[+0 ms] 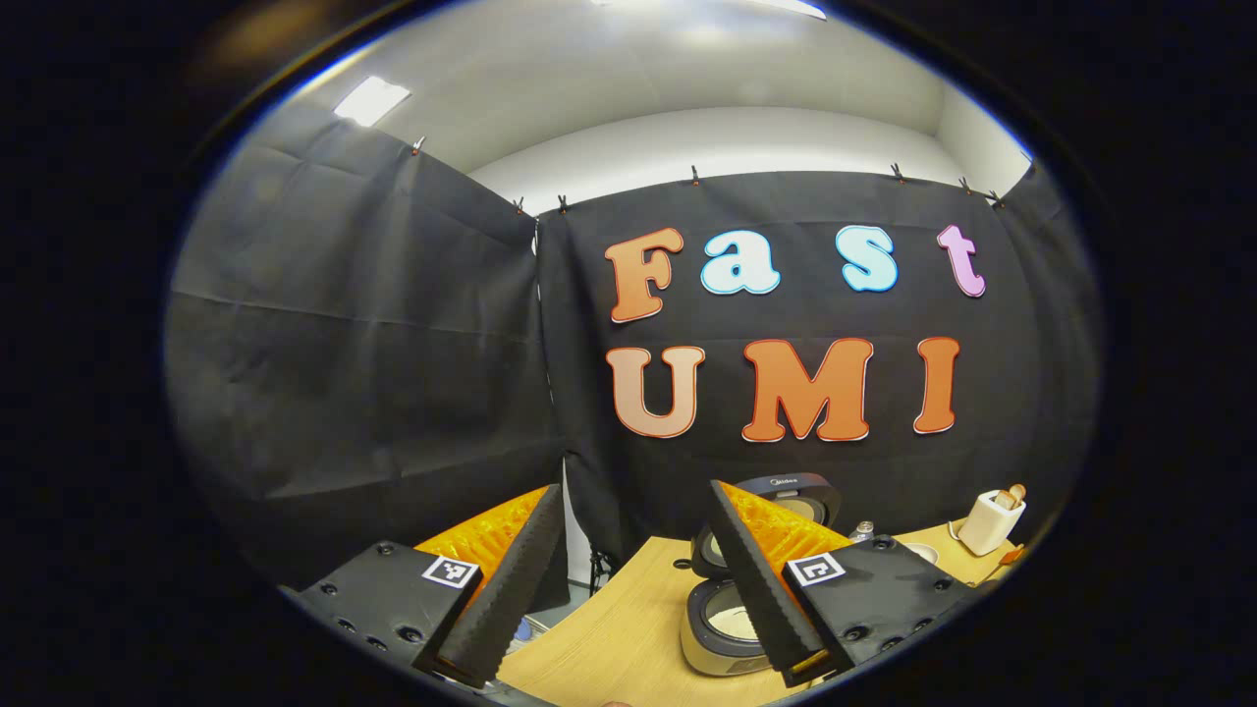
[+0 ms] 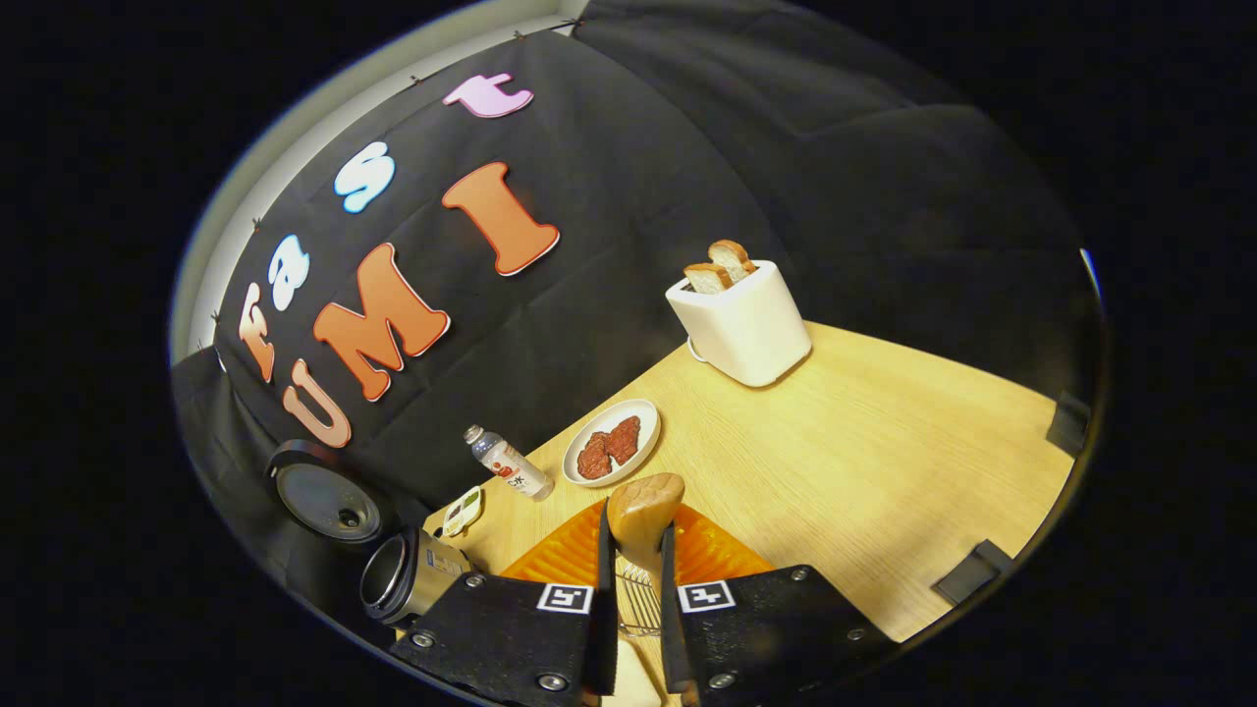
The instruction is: Close the left gripper, press the button to open the rice cooker; take a wooden spoon from the chopstick holder with the right hand, scoop a spoonful of rice and pour it into the rice cooker, then put the wooden spoon back into the chopstick holder.
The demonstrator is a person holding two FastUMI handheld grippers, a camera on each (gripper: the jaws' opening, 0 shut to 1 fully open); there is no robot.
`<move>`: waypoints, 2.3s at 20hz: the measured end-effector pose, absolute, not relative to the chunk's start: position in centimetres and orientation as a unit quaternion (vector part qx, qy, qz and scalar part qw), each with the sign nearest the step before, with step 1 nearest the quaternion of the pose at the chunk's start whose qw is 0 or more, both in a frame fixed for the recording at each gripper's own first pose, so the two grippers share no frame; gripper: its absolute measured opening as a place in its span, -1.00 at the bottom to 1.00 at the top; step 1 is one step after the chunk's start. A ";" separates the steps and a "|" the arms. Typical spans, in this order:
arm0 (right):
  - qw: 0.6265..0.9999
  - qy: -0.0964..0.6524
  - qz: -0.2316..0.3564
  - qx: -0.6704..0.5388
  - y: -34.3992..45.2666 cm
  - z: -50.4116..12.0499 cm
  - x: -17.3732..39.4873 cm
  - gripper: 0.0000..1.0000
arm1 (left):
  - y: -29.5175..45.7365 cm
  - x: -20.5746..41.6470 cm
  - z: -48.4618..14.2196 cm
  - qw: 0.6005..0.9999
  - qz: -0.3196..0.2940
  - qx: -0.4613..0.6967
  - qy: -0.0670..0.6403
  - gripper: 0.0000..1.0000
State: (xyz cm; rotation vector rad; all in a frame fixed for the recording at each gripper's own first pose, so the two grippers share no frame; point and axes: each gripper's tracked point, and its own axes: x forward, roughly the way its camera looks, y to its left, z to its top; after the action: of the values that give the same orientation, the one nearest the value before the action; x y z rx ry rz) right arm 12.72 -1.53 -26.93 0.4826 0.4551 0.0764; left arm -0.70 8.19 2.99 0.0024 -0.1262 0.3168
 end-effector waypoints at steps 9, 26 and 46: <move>0.971 0.133 0.092 0.177 2.2 -15.0 10.7 -0.65 | 9.1 0.4 2.7 0.989 0.136 0.005 -0.064 0.90; 0.965 0.170 0.194 0.037 14.3 -21.6 3.3 -0.65 | 10.5 1.6 1.7 0.993 0.108 0.029 -0.049 0.96; 0.945 0.267 0.106 0.154 15.2 -28.8 -1.0 -0.75 | 12.5 1.3 -0.3 0.992 0.124 0.024 -0.017 0.92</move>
State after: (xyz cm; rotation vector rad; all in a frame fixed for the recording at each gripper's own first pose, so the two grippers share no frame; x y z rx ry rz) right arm -1.00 15.18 -28.83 0.3142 0.5439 0.2158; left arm 1.26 12.53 -0.30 0.0472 -0.0347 0.2477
